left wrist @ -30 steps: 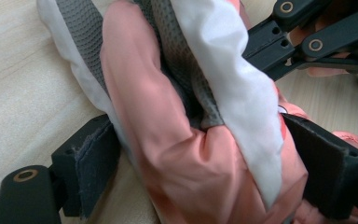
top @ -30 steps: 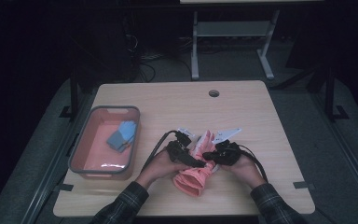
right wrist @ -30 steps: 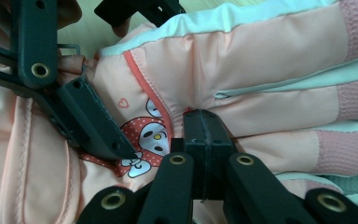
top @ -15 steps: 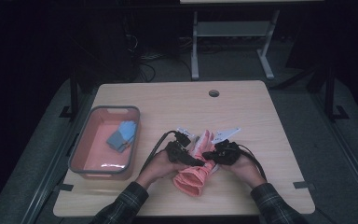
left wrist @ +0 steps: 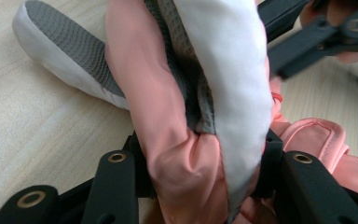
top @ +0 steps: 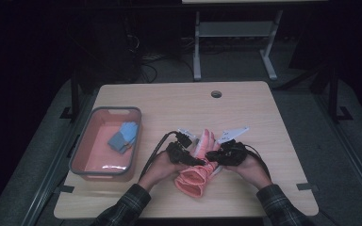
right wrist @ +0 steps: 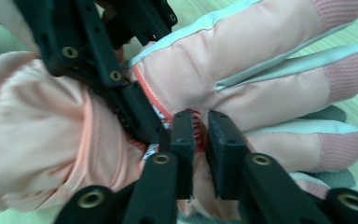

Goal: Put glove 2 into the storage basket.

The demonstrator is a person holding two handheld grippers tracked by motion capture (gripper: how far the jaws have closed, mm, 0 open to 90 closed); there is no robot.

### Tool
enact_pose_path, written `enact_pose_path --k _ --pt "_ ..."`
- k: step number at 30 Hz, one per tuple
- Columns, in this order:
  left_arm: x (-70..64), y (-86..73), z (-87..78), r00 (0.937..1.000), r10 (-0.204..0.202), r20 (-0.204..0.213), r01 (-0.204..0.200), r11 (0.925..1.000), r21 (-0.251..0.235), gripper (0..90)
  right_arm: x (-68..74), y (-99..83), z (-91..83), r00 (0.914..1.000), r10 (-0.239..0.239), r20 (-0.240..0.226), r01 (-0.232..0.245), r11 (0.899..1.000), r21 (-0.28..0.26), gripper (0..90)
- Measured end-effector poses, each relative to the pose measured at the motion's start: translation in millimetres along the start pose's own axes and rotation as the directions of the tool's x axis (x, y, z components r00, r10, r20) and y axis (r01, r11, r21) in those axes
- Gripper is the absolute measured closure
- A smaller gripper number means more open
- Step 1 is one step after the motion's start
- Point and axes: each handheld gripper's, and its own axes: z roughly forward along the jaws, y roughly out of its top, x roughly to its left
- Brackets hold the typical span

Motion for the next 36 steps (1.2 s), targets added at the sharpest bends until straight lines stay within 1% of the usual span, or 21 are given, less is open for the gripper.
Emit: enact_pose_path --k 2,4,5,8,10,12,13,15,17,18,19,20,21,22,23,24,25,28,31,33,36 --pt "-1.4 0.5 -0.7 1.0000 -0.008 0.003 0.008 0.9999 -0.009 57.1 0.5 -1.6 -6.8 1.0000 0.003 0.002 -0.003 1.000 -0.011 69.7" --pt "0.7 0.9 -2.8 0.9997 -0.015 0.020 0.015 0.9999 -0.007 58.3 -0.9 -5.4 -16.3 0.9997 0.015 0.018 -0.014 0.999 -0.042 59.4" --pt "1.0 0.9 -3.3 0.9992 -0.027 0.029 0.028 0.9996 -0.011 58.8 -1.4 -7.5 -20.8 0.9991 0.027 0.033 -0.025 0.998 -0.053 56.4" --pt "1.5 1.3 -5.1 0.9988 -0.023 0.044 0.024 0.9995 -0.020 59.5 -5.7 -15.9 -31.3 0.9934 0.046 0.105 -0.039 0.997 -0.067 48.3" --pt "0.0 2.0 -6.8 0.9988 -0.017 0.045 0.018 0.9995 -0.024 60.0 -11.3 -23.9 -37.3 0.9867 0.074 0.145 -0.065 0.995 -0.070 45.7" --pt "-2.5 2.7 -8.7 0.9986 -0.018 0.050 0.019 0.9993 -0.031 60.1 -17.5 -34.6 -41.6 0.9771 0.108 0.183 -0.097 0.993 -0.069 41.5" --pt "-3.9 3.5 -10.4 0.9986 -0.012 0.051 0.014 0.9993 -0.034 60.2 -19.9 -38.7 -42.6 0.9746 0.109 0.196 -0.099 0.993 -0.065 40.1" --pt "-6.3 5.2 -13.5 0.9989 0.001 0.047 0.001 0.9994 -0.034 60.3 -26.3 -51.2 -44.3 0.9613 0.137 0.239 -0.130 0.990 -0.049 36.3" --pt "-8.6 6.1 -15.9 0.9990 0.004 0.045 -0.002 0.9990 -0.044 60.4 -32.5 -61.8 -45.4 0.9501 0.160 0.268 -0.159 0.987 -0.026 37.4" --pt "-9.3 6.7 -17.5 0.9991 0.010 0.041 -0.008 0.9990 -0.045 60.5 -35.3 -65.1 -45.7 0.9476 0.161 0.276 -0.161 0.987 -0.023 37.1" --pt "-9.9 7.0 -18.9 0.9991 0.012 0.040 -0.010 0.9988 -0.047 60.5 -37.9 -68.8 -45.6 0.9424 0.179 0.282 -0.180 0.983 -0.024 37.0" --pt "-10.6 7.2 -20.0 0.9991 0.015 0.039 -0.013 0.9985 -0.053 60.5 -41.5 -71.1 -45.1 0.9404 0.177 0.291 -0.180 0.984 -0.016 35.3" --pt "-11.0 7.3 -20.8 0.9991 0.016 0.040 -0.014 0.9985 -0.053 60.6 -44.5 -73.3 -43.2 0.9324 0.181 0.313 -0.187 0.982 -0.012 33.5" --pt "-11.6 7.4 -21.7 0.9991 0.018 0.037 -0.016 0.9984 -0.054 60.7 -46.1 -74.2 -42.0 0.9284 0.182 0.324 -0.190 0.982 -0.010 32.0" --pt "-12.3 7.4 -22.5 0.9991 0.021 0.038 -0.018 0.9981 -0.058 60.7 -46.7 -75.0 -41.1 0.9214 0.186 0.341 -0.193 0.981 -0.014 30.3" --pt "-12.7 7.5 -23.0 0.9990 0.020 0.039 -0.018 0.9980 -0.060 60.8 -47.6 -75.6 -39.6 0.9125 0.182 0.366 -0.187 0.982 -0.022 27.9" --pt "-13.4 7.7 -24.1 0.9991 0.026 0.033 -0.024 0.9979 -0.060 61.0 -47.9 -75.9 -39.3 0.9091 0.189 0.371 -0.193 0.981 -0.027 25.9" --pt "-15.8 9.1 -27.2 0.9989 0.040 0.024 -0.039 0.9975 -0.059 61.3 -50.5 -78.8 -38.1 0.9040 0.200 0.378 -0.195 0.979 -0.052 20.8" --pt "-17.7 10.2 -30.5 0.9989 0.043 0.019 -0.042 0.9968 -0.069 61.5 -51.5 -82.6 -37.0 0.9043 0.198 0.378 -0.183 0.980 -0.075 16.5" --pt "-18.3 11.0 -33.4 0.9987 0.051 0.008 -0.050 0.9961 -0.072 61.7 -51.7 -82.4 -36.8 0.9044 0.198 0.378 -0.184 0.980 -0.073 15.5" --pt "-18.9 11.9 -36.9 0.9991 0.042 0.004 -0.042 0.9953 -0.087 61.8 -51.9 -82.2 -36.5 0.9056 0.195 0.377 -0.181 0.981 -0.073 15.0"
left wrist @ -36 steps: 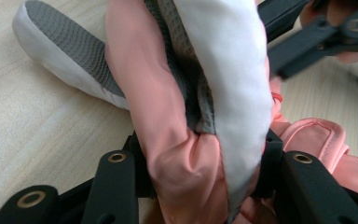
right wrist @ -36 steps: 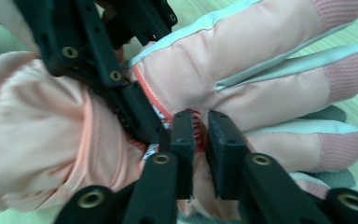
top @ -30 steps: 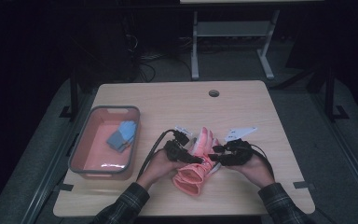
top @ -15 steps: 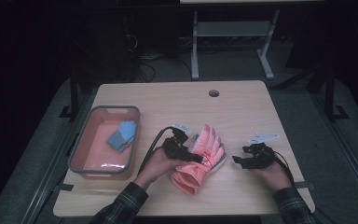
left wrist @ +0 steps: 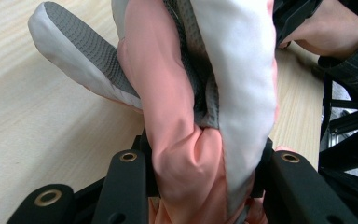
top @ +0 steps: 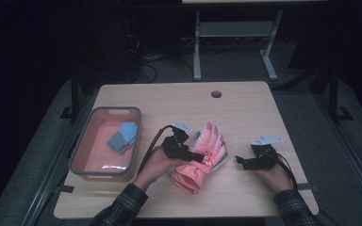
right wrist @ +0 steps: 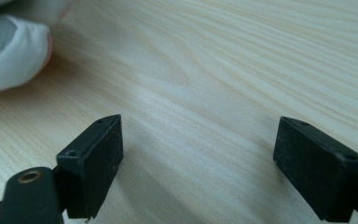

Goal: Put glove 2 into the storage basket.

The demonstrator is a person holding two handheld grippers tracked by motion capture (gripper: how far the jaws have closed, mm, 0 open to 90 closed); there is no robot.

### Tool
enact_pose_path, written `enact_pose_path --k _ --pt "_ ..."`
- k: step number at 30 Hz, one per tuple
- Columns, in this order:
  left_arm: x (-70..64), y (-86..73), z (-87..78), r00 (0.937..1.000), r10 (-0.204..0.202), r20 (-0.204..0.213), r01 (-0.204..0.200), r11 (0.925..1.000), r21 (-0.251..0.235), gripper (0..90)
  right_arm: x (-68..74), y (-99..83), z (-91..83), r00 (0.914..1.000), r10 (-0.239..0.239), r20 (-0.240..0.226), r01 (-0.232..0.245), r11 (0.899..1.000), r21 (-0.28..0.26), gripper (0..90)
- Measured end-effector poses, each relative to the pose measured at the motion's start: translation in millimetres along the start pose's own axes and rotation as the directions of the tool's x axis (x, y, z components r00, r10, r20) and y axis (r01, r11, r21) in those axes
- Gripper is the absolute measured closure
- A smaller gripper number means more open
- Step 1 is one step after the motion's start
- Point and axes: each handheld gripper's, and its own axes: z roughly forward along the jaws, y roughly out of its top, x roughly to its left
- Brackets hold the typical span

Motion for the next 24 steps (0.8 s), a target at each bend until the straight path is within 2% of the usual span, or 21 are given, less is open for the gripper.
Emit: enact_pose_path --k 5,12,24 --pt "-0.1 3.4 -10.7 0.9999 0.002 -0.011 -0.002 0.9999 -0.015 61.8 0.8 0.4 0.2 0.9999 0.010 0.000 -0.010 1.000 0.004 14.6" --pt "1.6 13.2 -37.8 0.9993 0.002 -0.038 -0.004 0.9989 -0.046 61.6 0.5 0.3 0.5 1.0000 0.005 0.001 -0.005 1.000 0.002 14.5" --pt "11.6 20.4 -82.3 0.9964 -0.034 -0.077 0.028 0.9960 -0.084 61.2 0.5 0.3 0.5 1.0000 0.006 0.001 -0.006 1.000 0.002 14.5"
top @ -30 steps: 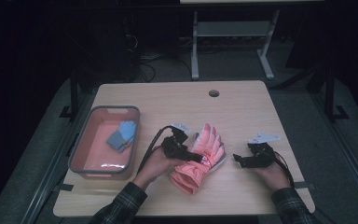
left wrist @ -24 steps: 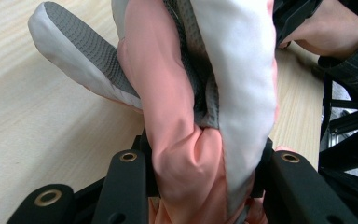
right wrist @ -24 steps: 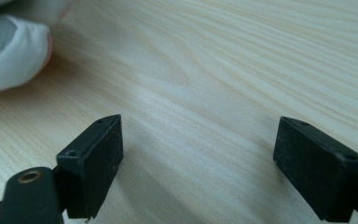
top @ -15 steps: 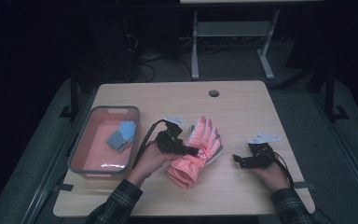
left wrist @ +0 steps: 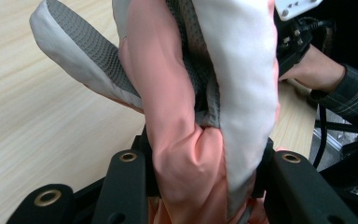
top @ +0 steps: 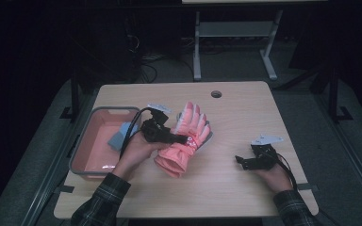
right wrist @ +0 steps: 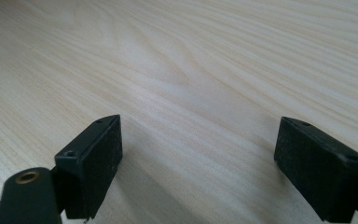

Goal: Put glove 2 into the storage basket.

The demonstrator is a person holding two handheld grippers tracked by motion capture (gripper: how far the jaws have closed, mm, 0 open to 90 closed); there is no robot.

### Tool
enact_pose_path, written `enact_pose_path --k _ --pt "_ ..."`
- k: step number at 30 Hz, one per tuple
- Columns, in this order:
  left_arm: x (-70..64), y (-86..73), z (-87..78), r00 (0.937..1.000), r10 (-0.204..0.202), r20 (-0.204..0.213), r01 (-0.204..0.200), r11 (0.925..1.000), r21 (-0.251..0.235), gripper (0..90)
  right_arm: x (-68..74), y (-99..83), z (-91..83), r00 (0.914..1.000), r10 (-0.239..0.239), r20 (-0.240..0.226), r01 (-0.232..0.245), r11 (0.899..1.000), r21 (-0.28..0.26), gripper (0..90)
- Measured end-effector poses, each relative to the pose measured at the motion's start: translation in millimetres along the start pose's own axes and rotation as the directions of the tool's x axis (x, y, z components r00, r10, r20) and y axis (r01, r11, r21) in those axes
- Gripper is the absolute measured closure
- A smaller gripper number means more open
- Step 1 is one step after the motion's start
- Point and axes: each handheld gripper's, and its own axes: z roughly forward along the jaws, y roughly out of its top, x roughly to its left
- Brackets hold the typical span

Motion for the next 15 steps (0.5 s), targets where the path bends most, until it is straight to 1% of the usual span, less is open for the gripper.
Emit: enact_pose_path --k 8,15 --pt "8.4 2.6 -30.5 0.9992 -0.021 -0.034 0.020 0.9995 -0.024 61.2 -0.1 0.0 0.1 1.0000 -0.001 0.000 0.001 1.000 -0.001 14.5" --pt "16.9 0.0 -55.3 0.9963 -0.038 -0.077 0.035 0.9988 -0.033 61.2 0.3 0.3 0.4 0.9999 0.009 0.009 -0.009 1.000 0.002 13.9"
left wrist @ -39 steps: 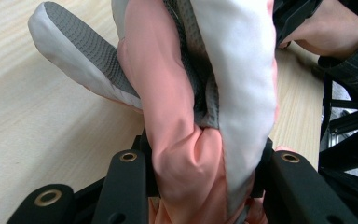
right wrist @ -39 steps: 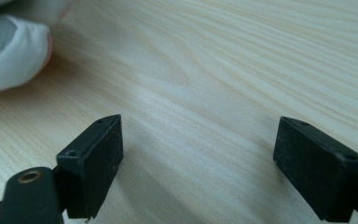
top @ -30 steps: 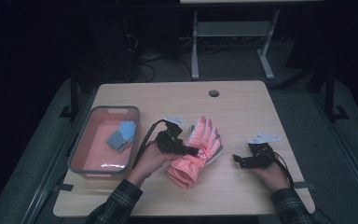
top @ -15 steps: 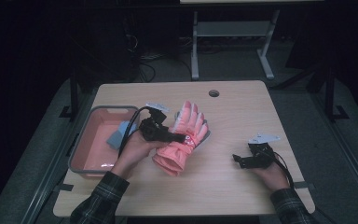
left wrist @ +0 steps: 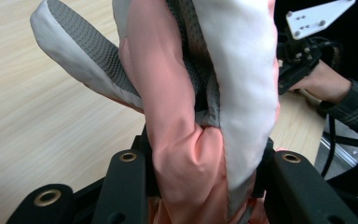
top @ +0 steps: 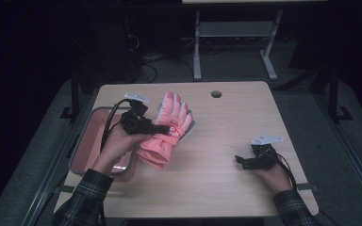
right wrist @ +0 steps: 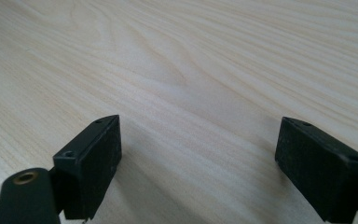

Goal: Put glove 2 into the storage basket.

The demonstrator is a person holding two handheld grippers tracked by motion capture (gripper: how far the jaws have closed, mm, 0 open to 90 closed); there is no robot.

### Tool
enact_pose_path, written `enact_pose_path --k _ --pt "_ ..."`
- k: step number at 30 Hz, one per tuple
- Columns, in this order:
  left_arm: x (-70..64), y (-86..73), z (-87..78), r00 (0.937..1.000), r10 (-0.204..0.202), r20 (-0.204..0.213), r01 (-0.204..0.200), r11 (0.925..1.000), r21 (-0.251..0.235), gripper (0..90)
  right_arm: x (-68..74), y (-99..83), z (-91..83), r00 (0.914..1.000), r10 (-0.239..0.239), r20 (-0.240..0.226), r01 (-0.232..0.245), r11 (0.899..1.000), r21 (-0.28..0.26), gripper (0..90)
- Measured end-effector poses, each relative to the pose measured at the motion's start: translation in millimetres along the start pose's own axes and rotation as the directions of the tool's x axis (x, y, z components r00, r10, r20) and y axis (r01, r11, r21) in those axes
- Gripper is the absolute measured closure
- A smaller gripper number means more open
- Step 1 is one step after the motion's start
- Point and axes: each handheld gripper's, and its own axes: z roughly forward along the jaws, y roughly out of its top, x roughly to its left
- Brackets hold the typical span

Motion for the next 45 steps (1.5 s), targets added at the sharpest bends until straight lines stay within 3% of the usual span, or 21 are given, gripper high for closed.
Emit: enact_pose_path --k 9,17,22,27,32,36,41,45 --pt "18.3 -6.9 -33.1 0.9974 -0.038 -0.061 0.037 0.9991 -0.023 61.2 -0.1 0.0 0.1 1.0000 0.001 0.002 -0.001 1.000 0.001 13.7" --pt "36.7 -15.5 -62.3 0.9887 -0.089 -0.121 0.083 0.9951 -0.054 61.2 0.0 0.1 0.1 1.0000 0.002 0.004 -0.002 1.000 0.001 13.7" --pt "51.4 -23.7 -80.0 0.9788 -0.120 -0.166 0.110 0.9915 -0.069 61.2 0.0 0.1 0.1 1.0000 0.001 0.003 -0.001 1.000 0.001 13.7" --pt "70.3 -34.8 -96.0 0.9590 -0.167 -0.229 0.152 0.9852 -0.080 61.1 -0.1 0.1 0.2 1.0000 0.003 0.006 -0.003 1.000 0.002 13.5" --pt "86.5 -47.6 -99.2 0.9403 -0.206 -0.271 0.191 0.9782 -0.082 61.0 -0.1 0.2 0.3 1.0000 0.004 0.007 -0.004 1.000 0.001 13.4" --pt "99.3 -60.3 -91.2 0.9259 -0.236 -0.295 0.227 0.9717 -0.064 60.9 0.0 0.2 0.3 1.0000 0.004 0.007 -0.004 1.000 0.002 13.4" --pt "111.4 -72.1 -81.0 0.9170 -0.267 -0.296 0.266 0.9628 -0.045 60.3 -0.1 0.2 0.3 1.0000 0.004 0.007 -0.004 1.000 0.002 13.4" --pt "118.0 -79.0 -68.7 0.9172 -0.272 -0.291 0.282 0.9593 -0.007 59.7 -0.1 0.2 0.3 1.0000 0.004 0.007 -0.004 1.000 0.002 13.4"
